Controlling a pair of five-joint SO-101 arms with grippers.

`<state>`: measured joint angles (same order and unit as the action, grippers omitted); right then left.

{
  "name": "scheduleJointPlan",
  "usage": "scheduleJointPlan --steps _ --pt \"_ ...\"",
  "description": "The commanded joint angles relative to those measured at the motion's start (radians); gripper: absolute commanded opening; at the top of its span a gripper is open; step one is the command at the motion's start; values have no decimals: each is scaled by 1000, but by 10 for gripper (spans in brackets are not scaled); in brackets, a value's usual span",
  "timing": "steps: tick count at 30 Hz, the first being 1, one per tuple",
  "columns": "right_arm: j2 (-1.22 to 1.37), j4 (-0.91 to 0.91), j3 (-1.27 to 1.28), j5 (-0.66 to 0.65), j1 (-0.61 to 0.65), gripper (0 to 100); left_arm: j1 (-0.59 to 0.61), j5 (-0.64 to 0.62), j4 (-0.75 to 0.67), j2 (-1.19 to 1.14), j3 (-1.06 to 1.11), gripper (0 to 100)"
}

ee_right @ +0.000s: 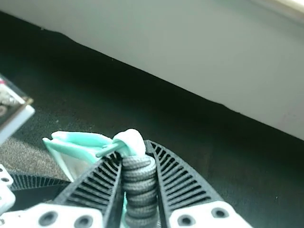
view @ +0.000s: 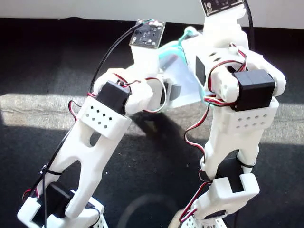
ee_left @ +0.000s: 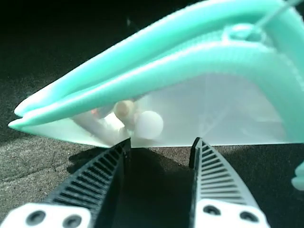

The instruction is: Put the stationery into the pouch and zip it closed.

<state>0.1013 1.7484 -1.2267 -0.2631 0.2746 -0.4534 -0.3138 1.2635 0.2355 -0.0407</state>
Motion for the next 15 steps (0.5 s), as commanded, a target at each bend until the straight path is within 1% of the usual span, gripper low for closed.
scheduleJointPlan --steps 1,4,7,10,13,15 --pt "-1 15 -7 15 -15 5 10 8 -14 10 16 224" --pt "2 15 -7 15 -10 5 67 8 25 10 2 224" --pt "7 15 -5 15 -13 5 128 8 97 21 -71 224" --pt "7 15 -5 15 -10 5 186 12 129 50 -131 224" --pt "5 15 -5 15 -8 5 234 83 126 67 -143 224" --pt "5 15 -5 15 -8 5 240 97 129 67 -142 224"
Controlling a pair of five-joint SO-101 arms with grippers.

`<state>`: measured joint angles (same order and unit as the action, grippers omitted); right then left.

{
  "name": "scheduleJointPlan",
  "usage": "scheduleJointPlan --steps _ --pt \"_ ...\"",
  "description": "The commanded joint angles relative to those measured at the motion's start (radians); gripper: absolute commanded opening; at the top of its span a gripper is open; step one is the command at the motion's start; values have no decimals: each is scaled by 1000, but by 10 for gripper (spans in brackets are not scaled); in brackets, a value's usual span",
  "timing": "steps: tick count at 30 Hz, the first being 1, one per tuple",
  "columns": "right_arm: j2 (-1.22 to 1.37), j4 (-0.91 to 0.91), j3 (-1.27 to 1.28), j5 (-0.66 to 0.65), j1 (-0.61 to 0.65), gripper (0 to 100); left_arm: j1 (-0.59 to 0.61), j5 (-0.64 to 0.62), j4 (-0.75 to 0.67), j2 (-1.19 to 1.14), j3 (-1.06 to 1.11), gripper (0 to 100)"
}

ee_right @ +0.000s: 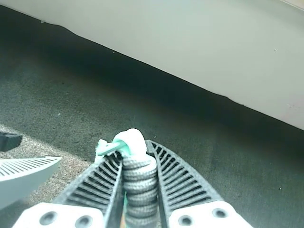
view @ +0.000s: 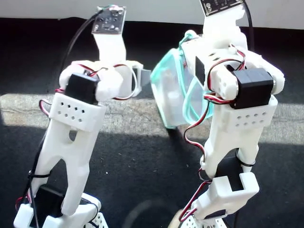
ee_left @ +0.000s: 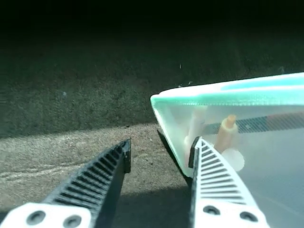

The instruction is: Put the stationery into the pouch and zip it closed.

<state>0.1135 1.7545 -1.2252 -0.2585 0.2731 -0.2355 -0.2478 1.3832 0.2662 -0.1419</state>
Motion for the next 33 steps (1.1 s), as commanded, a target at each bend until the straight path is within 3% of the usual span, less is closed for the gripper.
scheduleJointPlan --steps 1,9,15,20,27,33 --pt "-8 8 -8 11 -7 5 22 32 14 36 -38 224" --pt "-16 7 -18 9 59 5 96 35 -46 41 -22 224" --pt "-18 8 -18 9 97 5 197 160 -80 41 -125 226" --pt "-56 10 -8 9 186 5 272 167 -258 -27 -165 225" --pt "-130 10 -5 9 242 5 269 167 -362 -120 -166 226" --pt "-128 10 38 9 243 5 176 169 -367 -133 -157 226"
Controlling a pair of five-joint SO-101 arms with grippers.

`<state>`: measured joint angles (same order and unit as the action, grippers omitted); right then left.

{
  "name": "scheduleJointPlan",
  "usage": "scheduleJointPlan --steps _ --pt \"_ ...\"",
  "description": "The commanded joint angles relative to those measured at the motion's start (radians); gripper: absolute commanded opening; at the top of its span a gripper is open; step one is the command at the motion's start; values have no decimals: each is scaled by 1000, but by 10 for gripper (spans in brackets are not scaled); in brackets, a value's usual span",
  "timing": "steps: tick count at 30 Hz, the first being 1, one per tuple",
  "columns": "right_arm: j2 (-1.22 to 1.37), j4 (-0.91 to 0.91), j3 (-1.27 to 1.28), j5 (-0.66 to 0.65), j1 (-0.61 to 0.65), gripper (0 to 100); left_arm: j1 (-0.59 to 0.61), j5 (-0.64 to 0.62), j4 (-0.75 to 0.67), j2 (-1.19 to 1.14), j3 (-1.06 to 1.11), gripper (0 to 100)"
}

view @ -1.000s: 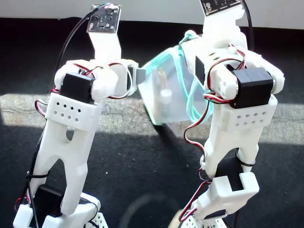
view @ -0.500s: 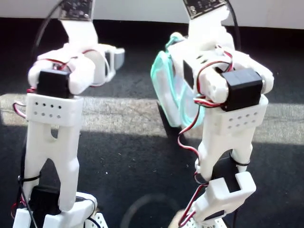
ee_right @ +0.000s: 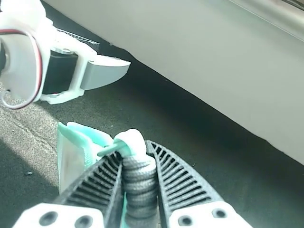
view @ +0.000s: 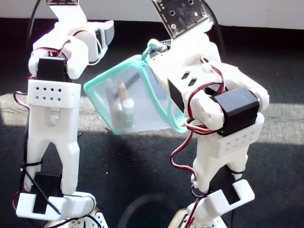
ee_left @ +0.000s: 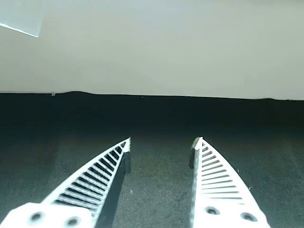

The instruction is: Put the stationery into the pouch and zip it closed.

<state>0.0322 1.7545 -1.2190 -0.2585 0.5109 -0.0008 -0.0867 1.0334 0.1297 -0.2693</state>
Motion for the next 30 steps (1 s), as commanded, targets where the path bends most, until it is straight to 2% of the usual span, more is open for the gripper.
scheduleJointPlan --steps 1,4,7,14,22,30 --pt "-50 10 73 9 4 5 -73 8 12 4 -24 226" --pt "-51 8 209 8 1 5 -125 15 114 4 27 226" --pt "-50 2 285 6 1 5 -148 101 173 4 110 224" --pt "-48 -4 291 5 1 5 -131 120 230 13 226 224" --pt "-53 4 294 5 -15 5 -114 121 269 18 188 224" --pt "-56 7 289 5 -8 5 -45 115 -94 -31 148 224"
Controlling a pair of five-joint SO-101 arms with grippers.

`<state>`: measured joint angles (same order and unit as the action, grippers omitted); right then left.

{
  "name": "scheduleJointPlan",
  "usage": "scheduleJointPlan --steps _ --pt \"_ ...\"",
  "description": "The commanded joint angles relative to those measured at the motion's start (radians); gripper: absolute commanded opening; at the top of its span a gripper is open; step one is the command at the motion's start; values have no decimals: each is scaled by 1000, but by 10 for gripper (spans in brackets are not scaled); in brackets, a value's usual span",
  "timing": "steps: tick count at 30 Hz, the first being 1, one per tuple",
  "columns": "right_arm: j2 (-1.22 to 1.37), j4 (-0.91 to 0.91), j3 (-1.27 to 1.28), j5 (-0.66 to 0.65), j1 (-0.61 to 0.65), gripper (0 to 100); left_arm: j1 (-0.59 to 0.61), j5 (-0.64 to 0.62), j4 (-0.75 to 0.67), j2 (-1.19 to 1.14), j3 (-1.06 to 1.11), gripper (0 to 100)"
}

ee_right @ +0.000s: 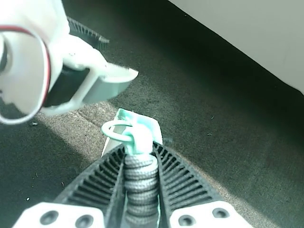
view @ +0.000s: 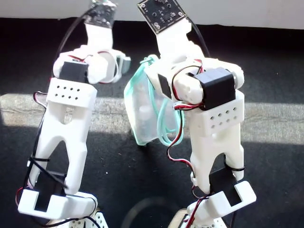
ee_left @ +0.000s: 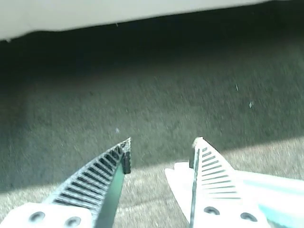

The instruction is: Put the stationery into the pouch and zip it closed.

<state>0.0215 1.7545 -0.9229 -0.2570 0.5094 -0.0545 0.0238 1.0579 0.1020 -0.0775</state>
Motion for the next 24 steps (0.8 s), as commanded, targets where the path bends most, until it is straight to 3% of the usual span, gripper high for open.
scheduleJointPlan --steps 1,8,13,24 --pt "-47 7 -7 3 -7 5 1 3 -138 -15 -44 224" --pt "-47 7 -8 3 -7 5 -108 8 -77 -59 -45 226" --pt "-82 5 -7 2 -8 5 -114 11 -25 -51 -56 226" --pt "-107 -2 -2 -94 -15 5 -133 66 373 -51 -288 224"
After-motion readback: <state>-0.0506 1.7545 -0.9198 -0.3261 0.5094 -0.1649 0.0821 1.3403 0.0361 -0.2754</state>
